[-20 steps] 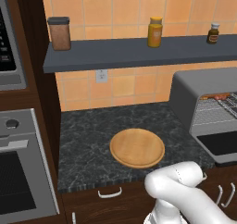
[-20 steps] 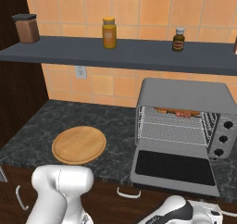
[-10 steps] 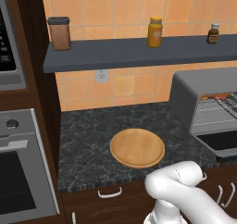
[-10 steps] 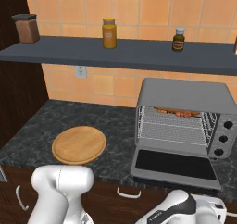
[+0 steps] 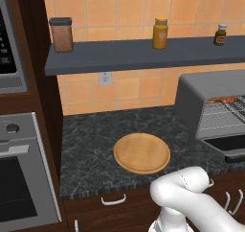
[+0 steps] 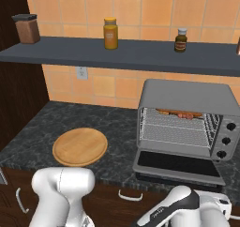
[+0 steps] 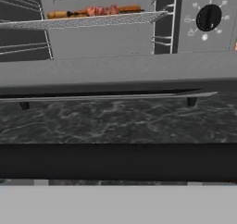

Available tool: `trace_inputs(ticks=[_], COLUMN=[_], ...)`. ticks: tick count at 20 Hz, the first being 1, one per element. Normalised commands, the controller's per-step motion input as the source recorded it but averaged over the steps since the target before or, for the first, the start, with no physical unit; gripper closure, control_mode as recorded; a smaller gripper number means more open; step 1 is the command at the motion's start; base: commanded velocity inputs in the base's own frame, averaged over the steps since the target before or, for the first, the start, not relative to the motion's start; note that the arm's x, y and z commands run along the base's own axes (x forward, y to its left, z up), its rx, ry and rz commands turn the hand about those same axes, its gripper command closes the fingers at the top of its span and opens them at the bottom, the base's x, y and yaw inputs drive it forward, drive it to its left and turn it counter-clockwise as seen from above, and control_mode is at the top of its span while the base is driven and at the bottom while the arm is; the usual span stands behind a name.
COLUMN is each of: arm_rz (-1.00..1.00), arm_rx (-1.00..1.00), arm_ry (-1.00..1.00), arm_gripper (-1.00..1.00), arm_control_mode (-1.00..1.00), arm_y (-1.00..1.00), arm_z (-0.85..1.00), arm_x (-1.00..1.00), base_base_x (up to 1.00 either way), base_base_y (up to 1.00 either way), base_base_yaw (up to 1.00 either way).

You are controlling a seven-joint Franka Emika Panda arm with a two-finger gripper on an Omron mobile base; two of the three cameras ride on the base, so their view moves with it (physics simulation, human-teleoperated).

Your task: Pick up the kebab skewer and baguette bread, and place them inside the toaster oven. Close the toaster oven door and start by setting the timer.

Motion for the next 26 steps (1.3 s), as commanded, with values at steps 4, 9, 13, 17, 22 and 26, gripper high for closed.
trace_inputs(ticks=[4,9,13,17,22,26], arm_rz=[0.00,0.00,-0.01,0.00,0.00,0.00], arm_rx=[0.01,0.02,0.03,0.04,0.06,0.08], arm_ry=[0.00,0.00,0.00,0.00,0.00,0.00], arm_gripper=[-1.00,-1.00,-1.00,-1.00,-1.00,-1.00], arm_control_mode=[-1.00,-1.00,-1.00,-1.00,-1.00,-1.00], arm_y=[0.00,0.00,0.00,0.00,0.00,0.00], arm_z=[0.23,0.27,0.33,0.38,0.36,0.40], arm_x=[0.27,0.35,0.42,0.47,0.48,0.49], base_base_x=[0.00,0.00,0.00,0.00,0.00,0.00], base_base_y=[0.00,0.00,0.00,0.00,0.00,0.00], base_base_yaw=[0.00,0.00,0.00,0.00,0.00,0.00])
